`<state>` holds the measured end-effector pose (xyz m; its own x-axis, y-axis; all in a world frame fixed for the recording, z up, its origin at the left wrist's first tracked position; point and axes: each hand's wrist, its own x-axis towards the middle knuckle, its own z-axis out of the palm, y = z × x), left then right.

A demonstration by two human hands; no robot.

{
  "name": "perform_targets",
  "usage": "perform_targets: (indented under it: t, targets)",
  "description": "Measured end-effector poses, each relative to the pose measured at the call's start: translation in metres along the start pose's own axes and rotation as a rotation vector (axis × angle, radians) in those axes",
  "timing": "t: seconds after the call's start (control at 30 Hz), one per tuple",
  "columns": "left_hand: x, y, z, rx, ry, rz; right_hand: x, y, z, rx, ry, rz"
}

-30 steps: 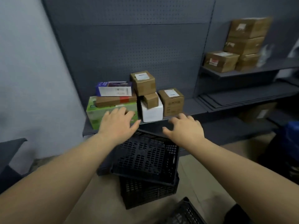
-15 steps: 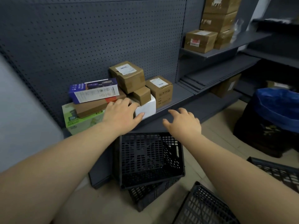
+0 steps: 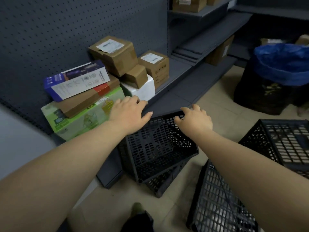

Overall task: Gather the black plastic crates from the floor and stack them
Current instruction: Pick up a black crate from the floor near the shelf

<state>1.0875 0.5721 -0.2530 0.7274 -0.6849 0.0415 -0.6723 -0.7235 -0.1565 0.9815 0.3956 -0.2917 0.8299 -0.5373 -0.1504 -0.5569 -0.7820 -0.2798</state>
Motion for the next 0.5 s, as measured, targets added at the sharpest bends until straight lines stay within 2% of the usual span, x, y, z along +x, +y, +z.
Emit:
perform_targets:
  t: [0.1, 0.3, 0.5]
  targets:
    - [0.041, -0.016, 0.023, -0.032, 0.025, 0.082, 0.026, -0.011, 0.019, 0.018, 0.037, 0.099]
    - [0.105, -0.038, 0.096, -0.006, -0.045, 0.243, 0.067, -0.036, 0.086, 0.075, 0.009, 0.243]
    - [0.155, -0.034, 0.195, 0.009, -0.102, 0.245, 0.114, -0.024, 0.184, 0.152, -0.004, 0.38]
